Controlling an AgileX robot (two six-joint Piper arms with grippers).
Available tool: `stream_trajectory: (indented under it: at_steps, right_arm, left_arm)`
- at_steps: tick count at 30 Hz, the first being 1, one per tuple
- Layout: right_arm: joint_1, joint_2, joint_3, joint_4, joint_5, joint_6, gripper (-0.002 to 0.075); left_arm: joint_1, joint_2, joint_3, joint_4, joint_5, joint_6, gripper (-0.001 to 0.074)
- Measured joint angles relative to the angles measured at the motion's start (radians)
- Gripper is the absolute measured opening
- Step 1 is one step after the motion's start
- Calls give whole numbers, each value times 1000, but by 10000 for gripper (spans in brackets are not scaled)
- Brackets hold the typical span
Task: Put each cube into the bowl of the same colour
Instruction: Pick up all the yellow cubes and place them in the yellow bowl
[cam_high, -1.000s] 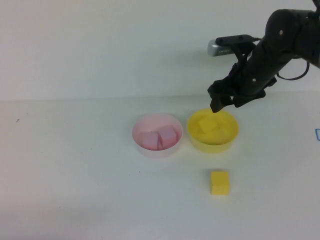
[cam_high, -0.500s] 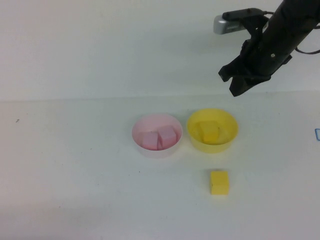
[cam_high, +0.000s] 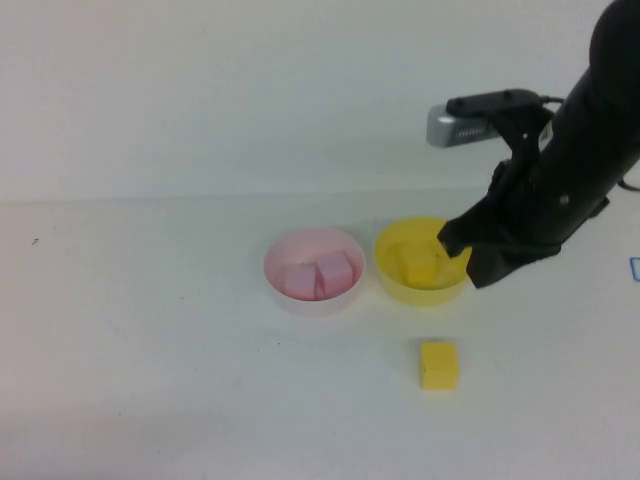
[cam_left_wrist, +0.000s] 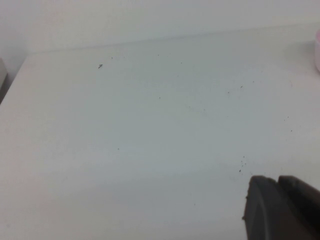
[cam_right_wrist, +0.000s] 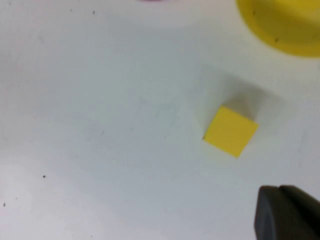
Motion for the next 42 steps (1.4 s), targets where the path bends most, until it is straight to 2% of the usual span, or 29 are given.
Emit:
stream_trajectory:
  at_steps: [5,8,14,20,22,24,28,30,32,34,42]
  right_arm:
    - [51,-94,218,6,-136,115,3]
    - [72,-101,282,-1,-199,217,3]
    - [145,-68,298,-172,-275,481,3]
    - [160,-14,298,-182,-308,542,13]
    - [160,10,298,-187,-308,542,71]
    - [160,30,298,-197,-310,538,175]
    - [160,69,287,-197,-323,537,482]
    - [160,88,277,-197,-334,536,596]
    - [160,111,265,-197,-343,533,645]
    - [160,136,253,-197,-350,531,664]
    - [160,219,209,-247,-361,548,677]
  left_arm:
    - [0,0,0,0,0,0,0]
    - [0,0,0,0,0,0,0]
    - [0,0,0,0,0,0,0]
    - [0,0,0,0,0,0,0]
    - [0,0,0,0,0,0,0]
    - [0,0,0,0,0,0,0]
    - [0,0,0,0,0,0,0]
    - [0,0,0,0,0,0,0]
    - [0,0,0,0,0,0,0]
    - [0,0,0,0,0,0,0]
    - [0,0,0,0,0,0,0]
